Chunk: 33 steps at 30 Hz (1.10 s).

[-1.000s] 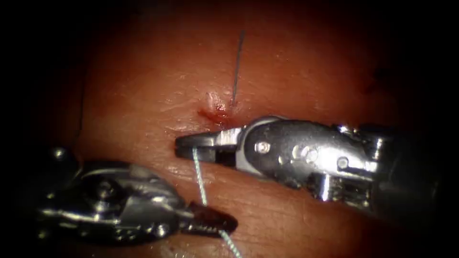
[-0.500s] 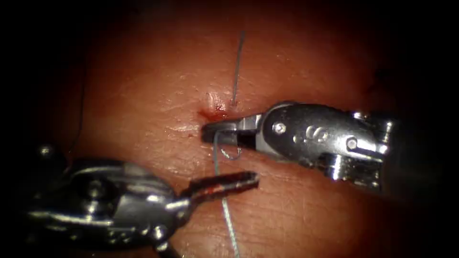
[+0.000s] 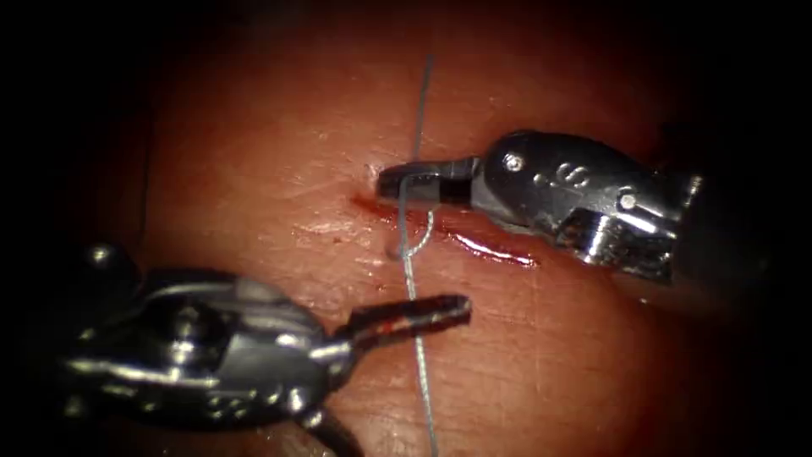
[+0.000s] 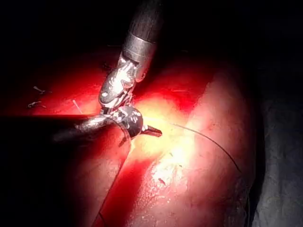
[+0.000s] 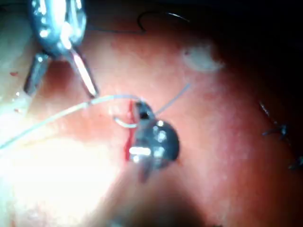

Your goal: Wound Closure

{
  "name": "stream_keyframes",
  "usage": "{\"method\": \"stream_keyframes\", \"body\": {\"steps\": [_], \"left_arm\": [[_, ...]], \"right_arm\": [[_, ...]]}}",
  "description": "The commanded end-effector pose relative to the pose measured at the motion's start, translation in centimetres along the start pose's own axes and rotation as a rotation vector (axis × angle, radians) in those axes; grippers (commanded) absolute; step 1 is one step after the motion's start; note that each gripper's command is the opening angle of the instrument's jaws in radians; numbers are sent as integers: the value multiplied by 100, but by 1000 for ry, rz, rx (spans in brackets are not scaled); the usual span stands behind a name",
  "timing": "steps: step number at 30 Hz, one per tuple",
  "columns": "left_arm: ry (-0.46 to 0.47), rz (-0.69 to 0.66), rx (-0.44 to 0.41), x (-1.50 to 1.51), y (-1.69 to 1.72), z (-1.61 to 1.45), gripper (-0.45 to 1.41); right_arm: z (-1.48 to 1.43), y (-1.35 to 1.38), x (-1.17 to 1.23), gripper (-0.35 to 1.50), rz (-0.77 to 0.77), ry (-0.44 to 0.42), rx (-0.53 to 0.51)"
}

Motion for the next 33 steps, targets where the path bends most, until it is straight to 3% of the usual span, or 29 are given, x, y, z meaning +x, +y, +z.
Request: {"method": "stream_keyframes", "body": {"steps": [1,11,22,33], "left_arm": [[-8,2,6,-5,-5,7,108],[-67,60,19,-18,-1,25,103],[-115,136,-18,-10,7,60,96],[-90,151,-38,3,14,72,88]], "right_arm": [[9,10,-1,-35,8,2,-1],[19,20,-17,-35,108,12,50],[20,19,-17,-35,130,14,50],[19,20,-19,-35,129,14,51]]}}
